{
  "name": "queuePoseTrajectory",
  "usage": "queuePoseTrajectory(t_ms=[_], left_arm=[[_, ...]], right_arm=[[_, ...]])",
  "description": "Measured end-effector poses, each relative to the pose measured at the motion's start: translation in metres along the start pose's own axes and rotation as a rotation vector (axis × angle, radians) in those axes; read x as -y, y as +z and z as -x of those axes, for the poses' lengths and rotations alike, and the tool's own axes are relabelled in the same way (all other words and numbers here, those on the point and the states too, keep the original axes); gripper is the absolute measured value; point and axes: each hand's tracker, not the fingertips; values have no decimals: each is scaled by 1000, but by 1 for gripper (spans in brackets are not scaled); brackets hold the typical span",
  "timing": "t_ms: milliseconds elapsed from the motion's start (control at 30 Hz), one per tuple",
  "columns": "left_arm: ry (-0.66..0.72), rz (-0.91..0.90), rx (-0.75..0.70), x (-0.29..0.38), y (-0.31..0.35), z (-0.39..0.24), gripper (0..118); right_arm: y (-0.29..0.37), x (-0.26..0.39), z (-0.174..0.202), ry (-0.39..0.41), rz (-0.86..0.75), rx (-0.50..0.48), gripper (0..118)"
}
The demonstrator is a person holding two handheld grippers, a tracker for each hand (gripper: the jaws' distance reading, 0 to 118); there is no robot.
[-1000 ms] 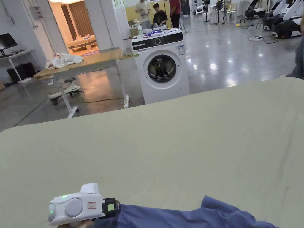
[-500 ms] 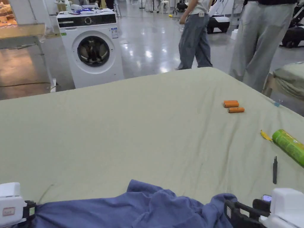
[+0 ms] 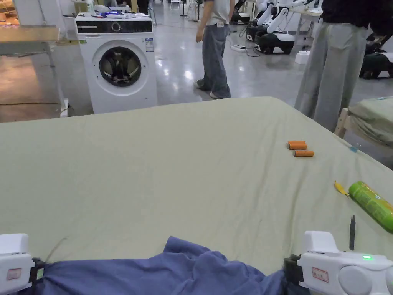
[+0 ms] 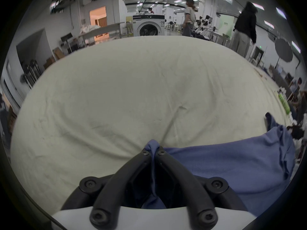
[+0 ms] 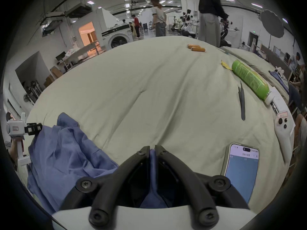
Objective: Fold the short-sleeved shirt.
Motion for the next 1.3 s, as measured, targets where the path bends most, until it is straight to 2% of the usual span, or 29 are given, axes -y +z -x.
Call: queuePoseTrajectory(t_ms=[67,133,167,333,433,567,700,933,1067,1167,1300], left_arm=[[-8,-18,-8,-1,9,-3,0],[17,-133,39,3,37,11,0],[14,-208,22,8,60,15,0],[95,-409,159,21,189,70,0],[67,-543,129,33,268,86,0],[159,-733,165,30,375,115,0],[81,-852,39,25,440,116,0],[27,-949,-130,4,484,118,0],[60,-973,-133,-14,494,125,0],[64,-964,-195,-36,486,125,0],[106,-956,-193,-67,473,138,0]], right_arm=[[9,-1,2,23,-20,0,3],[29,-4,2,32,-64,-5,3],[45,-5,2,29,-110,-14,3],[136,-29,7,83,-317,-91,3],[192,-48,20,124,-446,-114,3],[249,-86,36,136,-591,-163,3],[297,-128,59,170,-712,-168,3],[353,-198,97,164,-857,-231,3],[366,-231,116,184,-894,-218,3],[372,-251,130,188,-915,-203,3],[367,-277,147,195,-922,-168,3]])
